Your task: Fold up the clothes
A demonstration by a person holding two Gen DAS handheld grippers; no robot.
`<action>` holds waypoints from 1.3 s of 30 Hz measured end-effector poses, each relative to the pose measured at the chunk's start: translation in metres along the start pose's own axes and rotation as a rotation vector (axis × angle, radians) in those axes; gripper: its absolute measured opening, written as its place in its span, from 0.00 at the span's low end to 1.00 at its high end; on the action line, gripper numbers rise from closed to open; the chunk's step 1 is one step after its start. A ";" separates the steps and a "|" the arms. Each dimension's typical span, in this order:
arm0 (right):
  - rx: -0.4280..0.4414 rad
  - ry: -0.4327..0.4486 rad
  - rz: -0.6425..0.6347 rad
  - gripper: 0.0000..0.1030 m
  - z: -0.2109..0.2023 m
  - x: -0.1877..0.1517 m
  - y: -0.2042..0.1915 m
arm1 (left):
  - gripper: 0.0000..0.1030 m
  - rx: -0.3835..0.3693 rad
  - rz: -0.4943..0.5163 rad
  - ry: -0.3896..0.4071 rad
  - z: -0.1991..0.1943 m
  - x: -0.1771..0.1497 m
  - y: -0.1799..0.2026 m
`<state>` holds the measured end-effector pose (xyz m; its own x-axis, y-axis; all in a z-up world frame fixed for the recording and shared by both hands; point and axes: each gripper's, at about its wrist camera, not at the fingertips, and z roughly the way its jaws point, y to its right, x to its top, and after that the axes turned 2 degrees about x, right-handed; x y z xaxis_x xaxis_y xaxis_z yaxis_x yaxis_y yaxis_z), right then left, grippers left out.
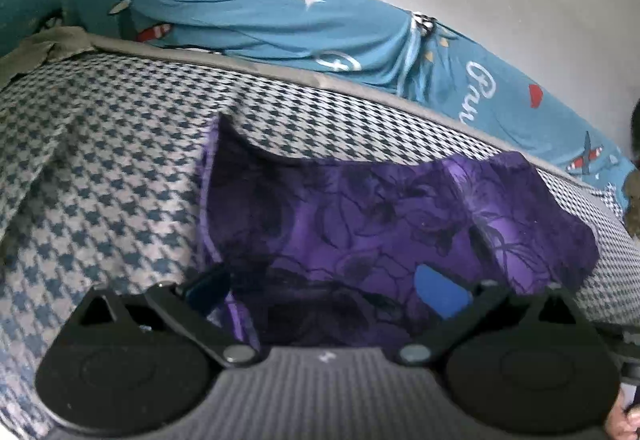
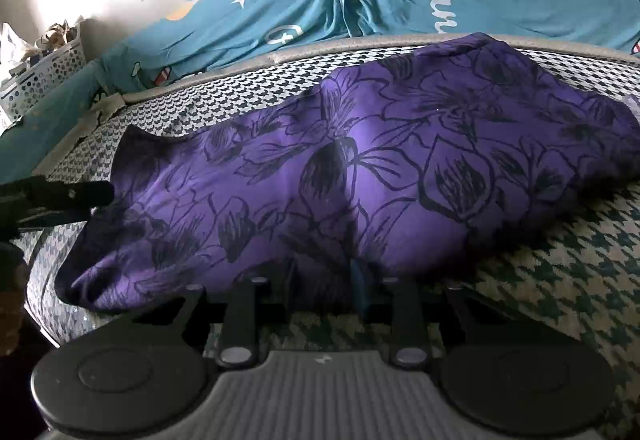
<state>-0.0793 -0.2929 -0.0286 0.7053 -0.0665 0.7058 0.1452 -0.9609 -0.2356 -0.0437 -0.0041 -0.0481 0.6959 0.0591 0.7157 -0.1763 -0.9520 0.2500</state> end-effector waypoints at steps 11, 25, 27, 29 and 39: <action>-0.029 0.006 -0.058 0.28 -0.007 -0.006 -0.008 | 1.00 0.036 -0.070 -0.019 -0.008 -0.003 -0.024; 0.103 0.106 -0.221 0.29 -0.032 -0.020 -0.050 | 0.98 0.040 -0.133 -0.056 -0.007 -0.003 -0.037; 0.152 0.106 -0.262 0.29 -0.033 -0.021 -0.061 | 0.93 0.030 -0.139 -0.065 -0.005 -0.002 -0.038; 0.196 0.094 -0.292 0.29 -0.030 -0.022 -0.073 | 0.86 0.018 -0.146 -0.075 -0.004 -0.002 -0.039; 0.353 0.049 -0.426 0.32 -0.012 -0.027 -0.138 | 0.79 -0.012 -0.215 -0.101 -0.003 0.005 -0.045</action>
